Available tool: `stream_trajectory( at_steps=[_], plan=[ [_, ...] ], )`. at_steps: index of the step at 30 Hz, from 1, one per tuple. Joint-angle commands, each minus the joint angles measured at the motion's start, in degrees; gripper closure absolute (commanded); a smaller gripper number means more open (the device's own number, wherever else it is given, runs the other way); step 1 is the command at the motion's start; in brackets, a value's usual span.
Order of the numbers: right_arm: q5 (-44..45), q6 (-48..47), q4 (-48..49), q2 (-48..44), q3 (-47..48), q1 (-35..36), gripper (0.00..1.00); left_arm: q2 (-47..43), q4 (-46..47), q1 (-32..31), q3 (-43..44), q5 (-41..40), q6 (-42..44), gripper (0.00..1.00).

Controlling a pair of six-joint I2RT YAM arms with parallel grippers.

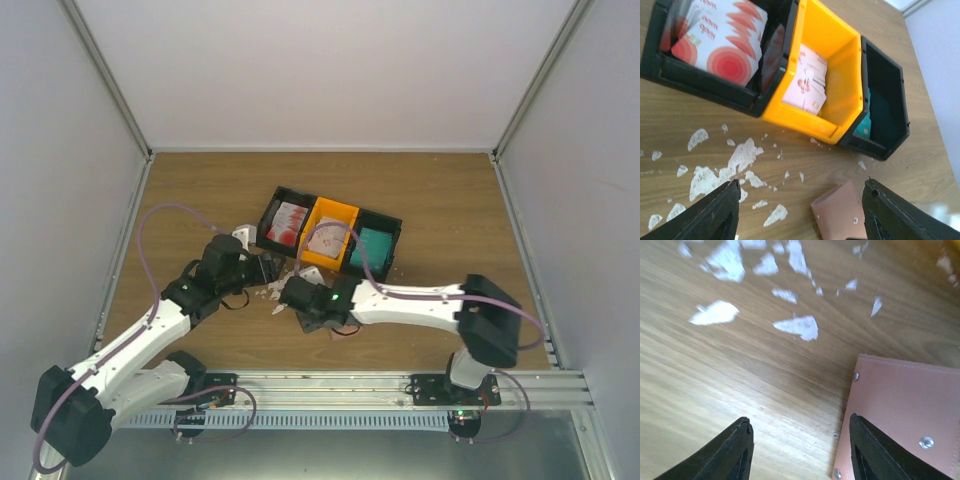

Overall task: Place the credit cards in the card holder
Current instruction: Close the card holder at the center of the board.

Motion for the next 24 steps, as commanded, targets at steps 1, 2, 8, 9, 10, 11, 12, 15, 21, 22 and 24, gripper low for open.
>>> stream_trajectory(
  at_steps=[1, 2, 8, 9, 10, 11, 12, 15, 21, 22, 24],
  plan=[
    [2.6, 1.7, 3.9, -9.1, -3.8, -2.5, 0.49, -0.4, 2.4, 0.4, -2.3, 5.6, 0.8, 0.31],
    [3.5, 2.3, 3.1, -10.9, -5.2, -3.7, 0.5, -0.2, 3.4, 0.4, -3.1, 7.6, 0.6, 0.3],
    [4.0, 4.0, 0.1, -21.8, -16.0, -11.9, 0.53, 3.0, 12.4, -2.0, -10.0, 16.4, -3.4, 0.3],
    [2.8, 3.5, 0.9, -23.4, -18.0, -13.5, 0.54, 3.8, 14.1, -3.1, -10.8, 16.8, -4.2, 0.3],
    [1.0, 2.5, 2.4, -25.2, -19.9, -15.1, 0.55, 5.0, 15.5, -4.2, -11.5, 16.8, -5.1, 0.3],
    [-1.3, 1.2, 4.5, -26.9, -21.9, -16.9, 0.57, 6.2, 16.2, -5.4, -12.0, 16.8, -5.9, 0.3],
    [-3.8, 0.0, 6.6, -28.5, -23.7, -18.6, 0.58, 7.3, 18.5, -6.5, -12.5, 16.9, -6.7, 0.3],
    [-10.2, -2.7, 12.2, -32.4, -28.1, -23.2, 0.61, 11.6, 22.8, -9.8, -13.5, 16.8, -8.9, 0.3],
    [-14.6, -4.0, 14.9, -33.2, -31.5, -25.9, 0.69, 17.4, 27.4, -13.2, -13.1, 16.6, -10.5, 0.31],
    [-15.2, -4.1, 15.7, -33.1, -31.9, -26.2, 0.71, 18.1, 27.7, -13.5, -12.9, 16.6, -10.4, 0.31],
    [-17.1, -4.3, 16.9, -32.8, -32.5, -26.6, 0.73, 19.0, 27.8, -13.8, -12.5, 16.4, -10.4, 0.31]
  ],
)
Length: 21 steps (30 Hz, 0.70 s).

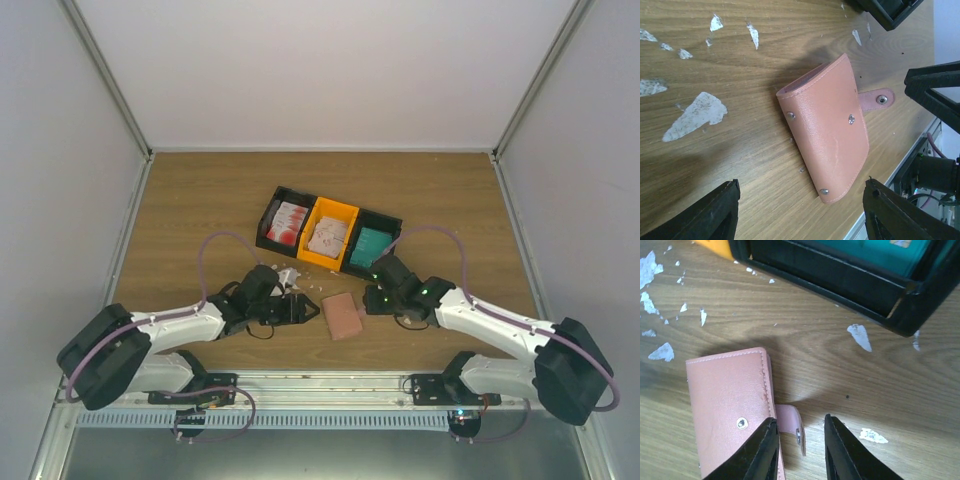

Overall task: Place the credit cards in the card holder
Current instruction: Close the card holder at the center of the board.

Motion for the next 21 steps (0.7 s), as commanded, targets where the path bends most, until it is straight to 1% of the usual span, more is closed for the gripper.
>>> stream_trajectory(
  at_steps=[1, 9, 17, 19, 21],
  plan=[
    [-5.0, -1.4, 4.9, 0.1, -1.7, -1.3, 0.74, 2.1, 6.2, -1.0, 0.7, 0.1, -0.9, 0.31],
    [-4.7, -1.4, 4.9, 1.3, -2.5, -1.6, 0.84, 4.6, 6.4, -1.7, 1.1, -0.4, -1.3, 0.32],
    [-4.3, -1.6, 3.7, 2.2, -2.7, -1.6, 0.83, 5.5, 6.5, -2.0, 1.3, -0.8, -1.5, 0.33],
    [-5.1, -1.7, 4.1, 2.3, -3.0, -1.6, 0.87, 5.6, 6.5, -2.0, 1.3, -0.7, -1.5, 0.33],
    [-6.0, -1.7, 4.6, 2.3, -3.3, -1.6, 0.93, 5.7, 6.5, -2.1, 1.4, -0.8, -1.5, 0.33]
  ],
)
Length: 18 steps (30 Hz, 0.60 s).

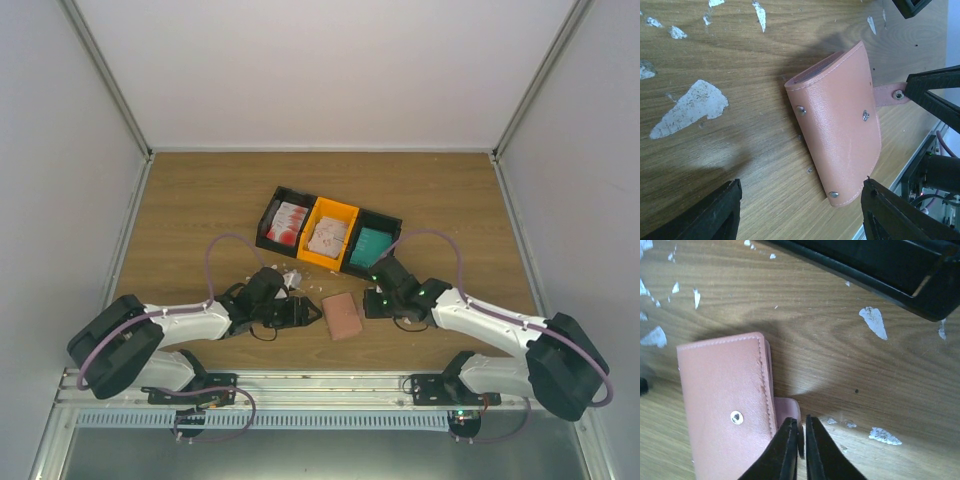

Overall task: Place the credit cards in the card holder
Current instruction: Close the card holder at the center of the board.

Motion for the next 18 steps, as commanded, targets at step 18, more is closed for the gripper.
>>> stream_trajectory(
  at_steps=[18],
  plan=[
    [-5.3, -4.4, 5.1, 3.6, 2.1, 0.5, 0.99, 7.9, 4.7, -1.8, 3.8, -0.8, -0.2, 0.42]
  ],
)
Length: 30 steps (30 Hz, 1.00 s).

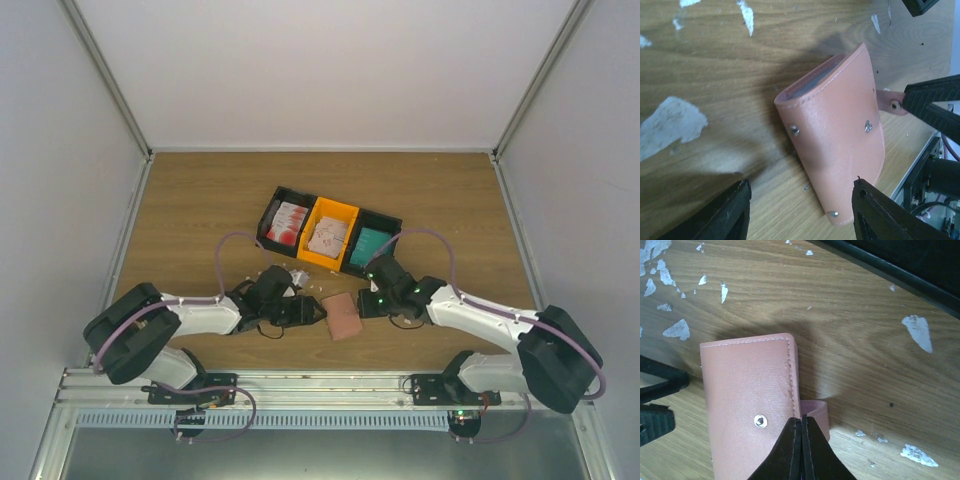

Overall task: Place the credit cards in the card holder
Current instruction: Close the card holder at the center of the board.

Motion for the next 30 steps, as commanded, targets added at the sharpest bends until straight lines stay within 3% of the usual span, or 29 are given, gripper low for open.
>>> stream_trajectory(
  at_steps=[1, 11, 21, 30],
  plan=[
    [-1.9, -2.2, 2.3, 1.6, 2.0, 0.8, 0.99, 3.2, 2.7, -0.6, 2.0, -0.8, 0.8, 0.44],
    [-3.3, -2.3, 5.0, 4.3, 2.9, 1.8, 1.0, 7.0, 3.7, -0.7, 3.0, -0.1, 2.1, 0.55],
    [-6.0, -2.9, 6.8, 5.5, 3.1, 2.0, 0.99, 8.2, 4.5, -0.8, 3.0, 0.2, 2.3, 0.57],
    [-7.4, -3.8, 7.3, 6.4, 2.7, 2.3, 1.0, 9.3, 4.8, -1.0, 3.4, 0.1, 2.3, 0.67]
  ],
)
